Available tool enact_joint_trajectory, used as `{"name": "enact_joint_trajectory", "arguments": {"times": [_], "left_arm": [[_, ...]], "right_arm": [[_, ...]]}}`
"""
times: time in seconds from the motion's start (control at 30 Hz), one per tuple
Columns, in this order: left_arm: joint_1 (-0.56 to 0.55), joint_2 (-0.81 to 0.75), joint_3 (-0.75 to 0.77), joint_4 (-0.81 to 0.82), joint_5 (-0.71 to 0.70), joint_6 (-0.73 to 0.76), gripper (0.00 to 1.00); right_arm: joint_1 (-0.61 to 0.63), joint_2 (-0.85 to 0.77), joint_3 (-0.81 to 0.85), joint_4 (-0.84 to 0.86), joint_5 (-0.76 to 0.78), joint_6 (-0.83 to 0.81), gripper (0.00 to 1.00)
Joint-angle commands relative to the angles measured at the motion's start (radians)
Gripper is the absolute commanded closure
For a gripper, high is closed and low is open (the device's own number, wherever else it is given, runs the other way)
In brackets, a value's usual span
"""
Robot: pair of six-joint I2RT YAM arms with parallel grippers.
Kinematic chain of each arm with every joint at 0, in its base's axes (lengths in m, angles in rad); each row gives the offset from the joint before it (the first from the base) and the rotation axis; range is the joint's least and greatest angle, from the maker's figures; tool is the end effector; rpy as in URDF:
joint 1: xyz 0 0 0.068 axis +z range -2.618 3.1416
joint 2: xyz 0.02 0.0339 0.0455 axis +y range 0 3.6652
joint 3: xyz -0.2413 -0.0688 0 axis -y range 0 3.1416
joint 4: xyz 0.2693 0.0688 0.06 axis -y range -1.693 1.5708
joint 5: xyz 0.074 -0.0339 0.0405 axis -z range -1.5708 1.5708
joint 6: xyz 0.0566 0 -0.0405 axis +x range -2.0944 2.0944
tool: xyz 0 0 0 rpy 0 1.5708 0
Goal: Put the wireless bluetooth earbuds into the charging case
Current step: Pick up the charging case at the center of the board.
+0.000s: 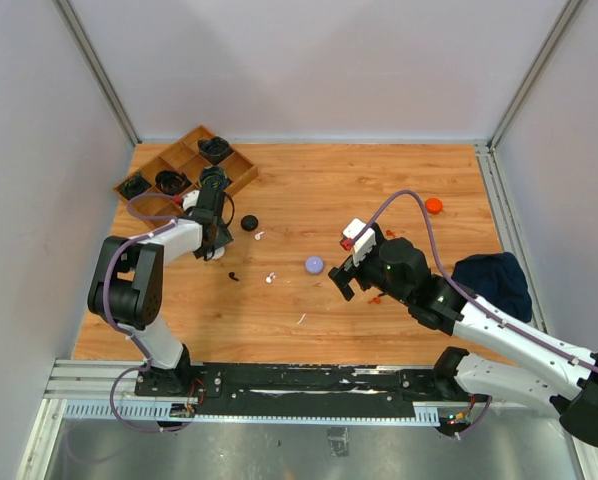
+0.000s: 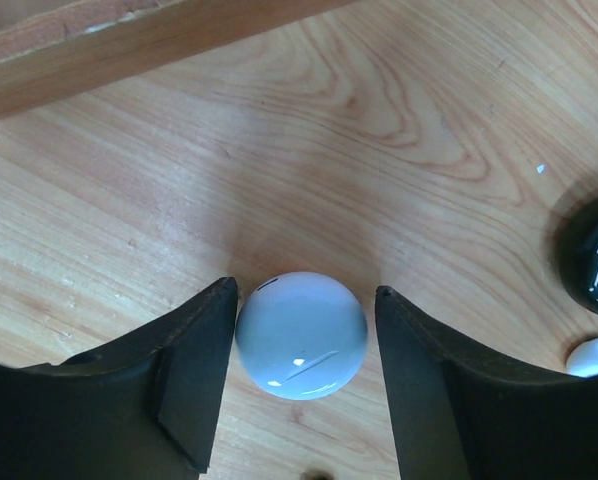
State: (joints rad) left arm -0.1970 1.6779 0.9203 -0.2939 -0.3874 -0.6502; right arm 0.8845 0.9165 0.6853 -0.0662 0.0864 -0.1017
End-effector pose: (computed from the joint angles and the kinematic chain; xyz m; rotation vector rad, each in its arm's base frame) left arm 0.3429 -0.0466 0.1022 -0.6913 2.4163 0.1748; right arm 0.1772 0.2086 0.2635 -0.8422 1.6949 0.4580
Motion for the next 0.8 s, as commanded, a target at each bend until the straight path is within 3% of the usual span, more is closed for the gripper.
{"name": "enact_joint_trajectory", "arguments": {"times": [0.0,0.37,0.77], "left_arm": [[0.008,-0.015,-0.024,-0.028,0.064,-0.003,0.39],[-0.026,-0.077,-0.044,-0.041,0.14,0.066,0.48],[-0.255,-0.187,0.0,0.049,0.097,0.272,0.54]], "right_arm": [[-0.009,-0.002,0.009,0.011,-0.008,-0.007,0.01],[-0.009,-0.013,0.007,0.011,-0.013,-0.001,0.02],[-0.075,0.021,0.019,-0.015,-0.034,0.083,0.01]]}}
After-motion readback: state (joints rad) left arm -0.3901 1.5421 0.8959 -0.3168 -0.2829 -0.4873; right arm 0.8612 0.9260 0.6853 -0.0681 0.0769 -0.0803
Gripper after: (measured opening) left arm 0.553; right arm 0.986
